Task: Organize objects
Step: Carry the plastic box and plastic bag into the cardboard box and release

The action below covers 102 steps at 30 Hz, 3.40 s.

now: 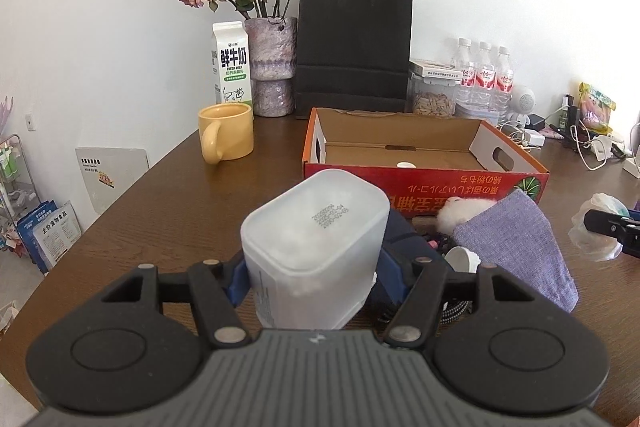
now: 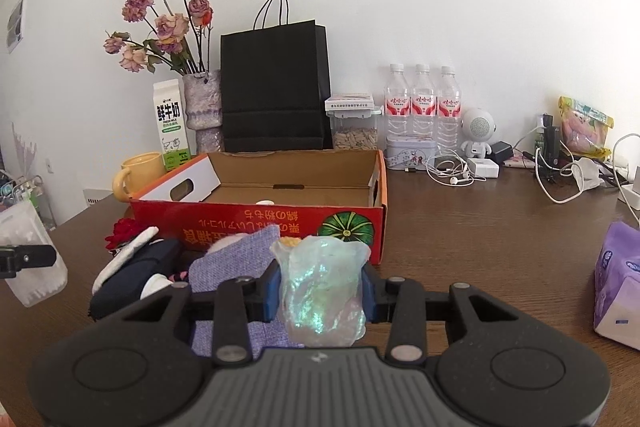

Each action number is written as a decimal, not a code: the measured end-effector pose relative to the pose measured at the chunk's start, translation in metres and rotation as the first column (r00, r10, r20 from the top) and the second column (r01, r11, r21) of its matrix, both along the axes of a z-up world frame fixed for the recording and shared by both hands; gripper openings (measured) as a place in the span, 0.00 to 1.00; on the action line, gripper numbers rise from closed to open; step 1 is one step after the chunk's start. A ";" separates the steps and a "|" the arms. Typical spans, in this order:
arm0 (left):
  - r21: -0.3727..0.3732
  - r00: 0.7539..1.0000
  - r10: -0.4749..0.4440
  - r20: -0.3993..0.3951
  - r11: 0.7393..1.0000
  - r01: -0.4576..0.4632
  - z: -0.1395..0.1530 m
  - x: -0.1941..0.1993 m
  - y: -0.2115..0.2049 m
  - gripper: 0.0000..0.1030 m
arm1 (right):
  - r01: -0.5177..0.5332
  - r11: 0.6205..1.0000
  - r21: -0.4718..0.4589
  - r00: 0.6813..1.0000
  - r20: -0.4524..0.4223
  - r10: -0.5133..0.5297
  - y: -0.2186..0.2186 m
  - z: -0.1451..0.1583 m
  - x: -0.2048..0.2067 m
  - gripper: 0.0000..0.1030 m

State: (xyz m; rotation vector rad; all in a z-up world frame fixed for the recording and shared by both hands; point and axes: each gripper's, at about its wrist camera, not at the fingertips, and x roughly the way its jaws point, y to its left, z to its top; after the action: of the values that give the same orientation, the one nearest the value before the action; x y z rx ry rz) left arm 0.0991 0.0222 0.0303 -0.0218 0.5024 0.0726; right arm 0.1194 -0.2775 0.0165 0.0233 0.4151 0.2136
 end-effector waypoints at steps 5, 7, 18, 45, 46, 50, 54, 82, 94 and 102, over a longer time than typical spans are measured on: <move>0.001 0.999 -0.027 0.021 1.000 0.027 0.010 0.004 -0.008 0.62 | -0.023 1.000 -0.004 0.999 0.023 0.023 0.011 0.011 -0.003 0.36; 0.001 0.999 -0.034 0.025 0.999 0.034 0.012 0.007 -0.010 0.62 | -0.033 0.999 -0.004 0.999 0.031 0.033 0.016 0.014 -0.003 0.36; 0.006 0.997 -0.063 0.035 0.998 0.062 0.021 0.027 -0.020 0.62 | -0.076 0.997 -0.012 0.995 0.056 0.077 0.036 0.029 0.009 0.36; -0.012 0.993 -0.112 0.048 0.994 0.113 0.021 0.159 -0.044 0.62 | -0.132 0.991 -0.023 0.989 0.067 0.134 0.064 0.031 0.132 0.36; -0.014 0.992 -0.113 0.051 0.993 0.114 0.021 0.165 -0.045 0.62 | -0.139 0.990 -0.024 0.988 0.065 0.140 0.065 0.032 0.138 0.36; -0.015 0.992 -0.106 0.067 0.994 0.107 0.021 0.187 -0.047 0.62 | -0.148 0.988 -0.051 0.986 0.070 0.151 0.071 0.033 0.164 0.36; -0.017 0.992 -0.101 0.074 0.995 0.103 0.020 0.210 -0.048 0.62 | -0.148 0.988 -0.050 0.986 0.068 0.151 0.073 0.032 0.188 0.36; -0.044 0.996 -0.091 -0.008 0.995 0.090 -0.006 0.265 -0.044 1.00 | -0.091 0.992 -0.089 0.995 -0.057 0.086 0.081 0.003 0.237 0.99; -0.045 0.996 -0.094 -0.004 0.995 0.094 -0.005 0.263 -0.043 1.00 | -0.092 0.992 -0.091 0.995 -0.057 0.087 0.082 0.004 0.237 0.99; -0.050 0.996 -0.087 0.014 0.995 0.088 0.003 0.250 -0.041 1.00 | -0.093 0.991 -0.101 0.995 -0.033 0.090 0.080 0.009 0.227 0.99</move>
State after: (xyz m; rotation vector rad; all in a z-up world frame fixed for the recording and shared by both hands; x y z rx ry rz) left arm 0.3494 -0.0191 0.0336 -0.0493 0.4927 -0.0259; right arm 0.3467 -0.1970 0.0258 -0.0936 0.4551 0.2829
